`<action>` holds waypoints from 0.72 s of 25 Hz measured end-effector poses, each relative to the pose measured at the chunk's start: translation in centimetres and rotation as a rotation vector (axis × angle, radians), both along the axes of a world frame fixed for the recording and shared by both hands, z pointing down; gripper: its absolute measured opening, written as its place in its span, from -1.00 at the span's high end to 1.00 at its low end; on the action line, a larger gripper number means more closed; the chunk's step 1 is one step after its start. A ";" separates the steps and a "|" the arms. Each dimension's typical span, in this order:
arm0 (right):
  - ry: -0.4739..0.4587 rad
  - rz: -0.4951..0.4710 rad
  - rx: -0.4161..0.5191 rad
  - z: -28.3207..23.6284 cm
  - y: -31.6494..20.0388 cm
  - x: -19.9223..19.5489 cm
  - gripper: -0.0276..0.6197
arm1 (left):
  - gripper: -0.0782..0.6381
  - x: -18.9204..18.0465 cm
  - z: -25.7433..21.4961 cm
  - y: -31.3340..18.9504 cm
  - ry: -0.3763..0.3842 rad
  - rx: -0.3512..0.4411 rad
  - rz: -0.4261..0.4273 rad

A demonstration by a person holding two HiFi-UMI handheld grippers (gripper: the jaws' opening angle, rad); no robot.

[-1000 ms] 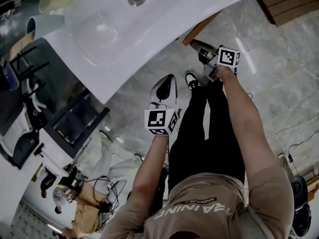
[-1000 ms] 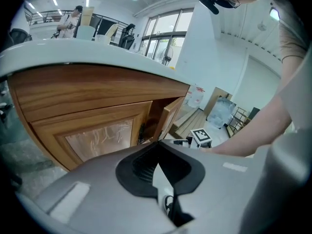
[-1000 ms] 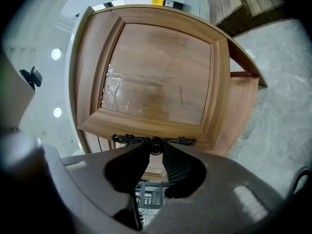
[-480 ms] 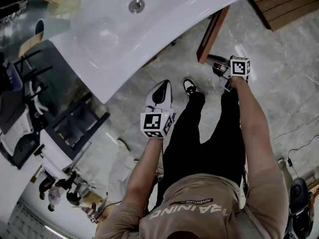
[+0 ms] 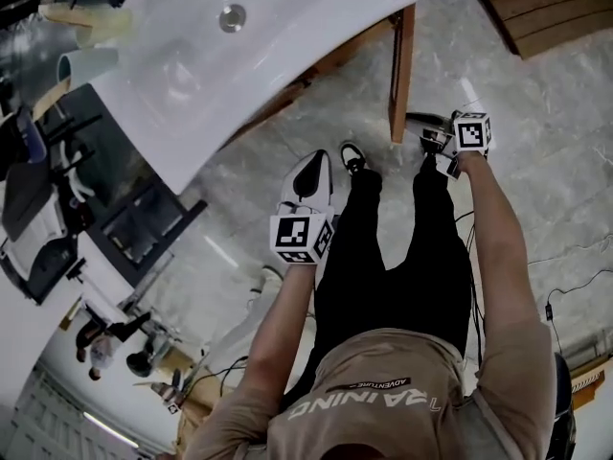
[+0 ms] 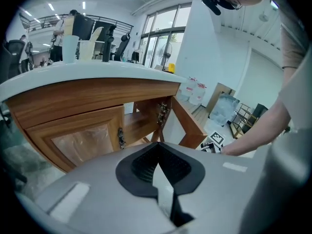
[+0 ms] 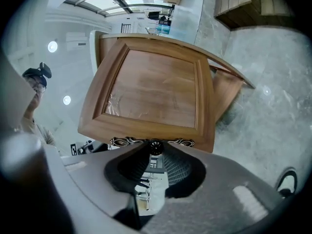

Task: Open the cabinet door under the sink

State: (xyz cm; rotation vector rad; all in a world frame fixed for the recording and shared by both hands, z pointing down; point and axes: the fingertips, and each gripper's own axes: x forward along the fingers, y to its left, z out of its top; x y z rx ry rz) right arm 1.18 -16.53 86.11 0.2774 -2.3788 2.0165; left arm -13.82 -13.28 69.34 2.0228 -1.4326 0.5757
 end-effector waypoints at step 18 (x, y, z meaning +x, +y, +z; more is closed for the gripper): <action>0.159 -0.111 0.080 1.4 -4.8 14.4 0.64 | 0.73 13.5 1.4 -4.5 0.013 -0.029 0.087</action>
